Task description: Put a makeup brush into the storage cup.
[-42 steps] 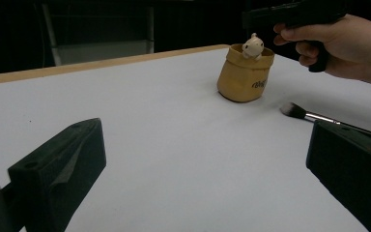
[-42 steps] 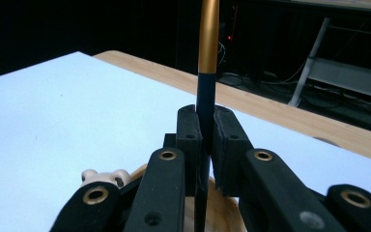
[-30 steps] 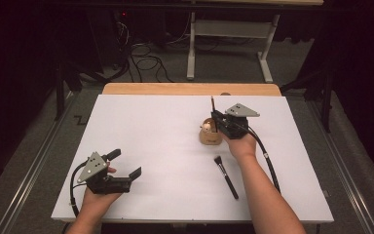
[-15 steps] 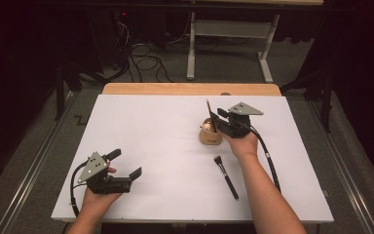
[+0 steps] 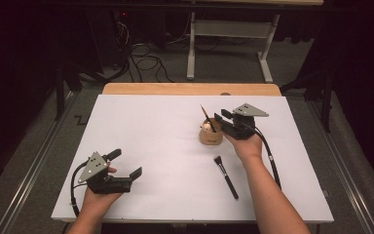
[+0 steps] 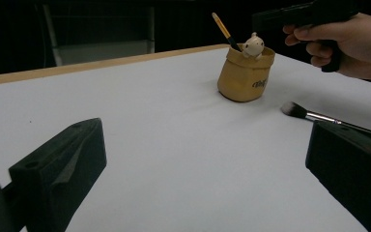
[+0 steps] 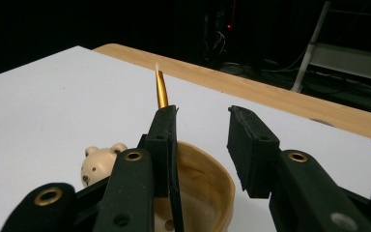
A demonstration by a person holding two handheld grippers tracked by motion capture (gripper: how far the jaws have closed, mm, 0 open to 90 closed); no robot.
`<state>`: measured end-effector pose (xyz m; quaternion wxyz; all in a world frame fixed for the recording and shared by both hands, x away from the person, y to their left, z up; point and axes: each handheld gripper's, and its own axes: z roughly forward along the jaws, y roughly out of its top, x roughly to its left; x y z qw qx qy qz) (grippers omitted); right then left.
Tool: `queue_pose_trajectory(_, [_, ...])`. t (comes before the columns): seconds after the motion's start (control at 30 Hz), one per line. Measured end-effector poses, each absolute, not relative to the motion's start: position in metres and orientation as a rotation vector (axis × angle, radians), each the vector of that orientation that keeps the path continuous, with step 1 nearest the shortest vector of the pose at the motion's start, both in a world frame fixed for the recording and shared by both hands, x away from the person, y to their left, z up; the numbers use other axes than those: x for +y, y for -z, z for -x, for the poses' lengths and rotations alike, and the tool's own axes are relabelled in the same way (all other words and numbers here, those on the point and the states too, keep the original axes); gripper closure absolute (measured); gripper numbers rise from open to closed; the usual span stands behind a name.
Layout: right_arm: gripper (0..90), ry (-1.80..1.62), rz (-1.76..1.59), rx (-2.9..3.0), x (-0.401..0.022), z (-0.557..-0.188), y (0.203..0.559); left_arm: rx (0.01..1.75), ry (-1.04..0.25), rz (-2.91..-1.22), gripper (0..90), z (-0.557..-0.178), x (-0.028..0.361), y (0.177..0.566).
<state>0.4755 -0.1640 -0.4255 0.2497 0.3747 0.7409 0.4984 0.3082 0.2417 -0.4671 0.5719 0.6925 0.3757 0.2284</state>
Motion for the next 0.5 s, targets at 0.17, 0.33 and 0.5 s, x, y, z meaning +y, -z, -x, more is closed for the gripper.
queue_pose_trajectory(0.17, [63.8, -1.362, -1.024, 2.016, -0.169, -0.467, 0.424, 0.884, -0.535, -1.629, 1.4, -0.308, 0.241, 0.467])
queue_pose_trajectory(0.33, [58.8, -1.376, -1.03, 2.014, -0.175, -0.456, 0.423, 0.886, -0.533, -1.626, 1.5, -0.308, 0.24, 0.468])
queue_pose_trajectory(0.5, [55.1, -1.395, -1.026, 2.006, -0.182, -0.446, 0.423, 0.881, -0.537, -1.637, 1.5, -0.309, 0.239, 0.468])
